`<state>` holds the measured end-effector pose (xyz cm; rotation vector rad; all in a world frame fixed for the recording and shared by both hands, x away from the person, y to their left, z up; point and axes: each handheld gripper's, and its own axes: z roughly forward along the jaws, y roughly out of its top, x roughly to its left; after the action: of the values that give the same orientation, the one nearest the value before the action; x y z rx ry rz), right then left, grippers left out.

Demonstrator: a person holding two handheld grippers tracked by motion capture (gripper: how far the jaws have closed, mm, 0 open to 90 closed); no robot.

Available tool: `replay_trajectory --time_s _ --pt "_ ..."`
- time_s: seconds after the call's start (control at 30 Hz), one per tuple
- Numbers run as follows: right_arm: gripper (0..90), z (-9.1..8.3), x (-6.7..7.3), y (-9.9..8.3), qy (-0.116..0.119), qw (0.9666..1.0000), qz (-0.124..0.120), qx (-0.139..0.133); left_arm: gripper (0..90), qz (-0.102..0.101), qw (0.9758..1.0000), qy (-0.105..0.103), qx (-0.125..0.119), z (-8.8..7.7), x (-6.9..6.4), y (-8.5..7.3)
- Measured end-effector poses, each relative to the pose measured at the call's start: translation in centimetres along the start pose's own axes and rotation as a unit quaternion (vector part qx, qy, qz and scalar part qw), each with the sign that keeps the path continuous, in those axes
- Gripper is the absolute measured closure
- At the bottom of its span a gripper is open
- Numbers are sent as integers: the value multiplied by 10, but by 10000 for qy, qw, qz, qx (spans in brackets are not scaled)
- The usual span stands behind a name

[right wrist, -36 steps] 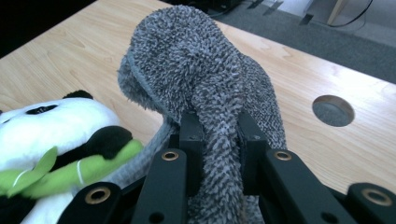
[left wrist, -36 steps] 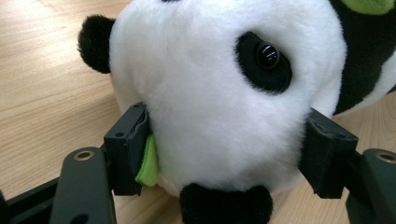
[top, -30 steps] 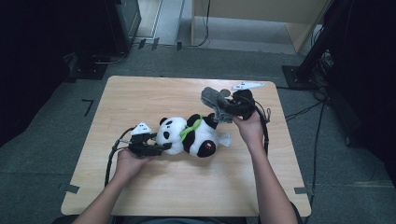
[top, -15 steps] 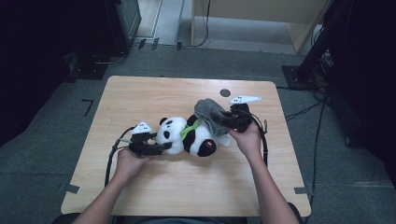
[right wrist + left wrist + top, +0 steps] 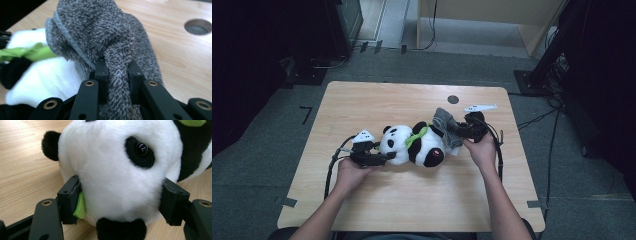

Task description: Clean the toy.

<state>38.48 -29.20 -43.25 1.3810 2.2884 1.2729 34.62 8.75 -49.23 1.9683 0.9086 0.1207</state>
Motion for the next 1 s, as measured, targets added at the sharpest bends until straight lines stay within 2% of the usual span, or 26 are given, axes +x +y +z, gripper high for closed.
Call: replay_trajectory --time_s 0.1,0.13,0.2,0.3,0.37,0.53,0.6,0.67,0.73,0.77,0.8,0.93,1.0 --pt "766 1 -4 -3 -93 9999 67 106 303 21 10000 -15 -7 0 1 0" --pt "769 2 -8 -5 -218 9993 106 268 303 31 10000 -19 -8 0 1 0" --pt "770 2 -11 -7 -299 9990 143 310 303 54 10000 -16 0 0 1 0" --pt "771 -1 -15 -8 -360 9988 194 263 302 74 10000 -19 4 0 1 -1" --pt "770 -8 -19 -7 -477 9985 238 116 300 105 9999 -26 -2 0 1 -1" --pt "768 -21 -21 -3 -517 9982 282 -135 297 136 9999 -30 -34 0 1 -2" --pt "764 -31 -15 5 -474 9980 203 -358 297 125 9999 -21 -24 0 1 -1" --pt "764 -32 -12 7 -458 9980 164 -406 297 128 9999 -18 -32 1 0 -1" --pt "765 -35 0 14 -359 9980 51 -514 297 148 9999 -13 -34 1 0 -1" --pt "765 -35 0 14 -359 9980 51 -514 296 148 9999 -13 -34 1 0 -1" --pt "764 -33 11 20 -263 9980 -89 -562 297 147 9999 -12 -39 1 0 -1" --pt "764 -27 28 26 -150 9975 -351 -587 296 145 9999 -13 -44 1 0 -2" --pt "764 -25 32 28 -115 9976 -385 -569 297 148 9999 -13 -42 1 0 -2"
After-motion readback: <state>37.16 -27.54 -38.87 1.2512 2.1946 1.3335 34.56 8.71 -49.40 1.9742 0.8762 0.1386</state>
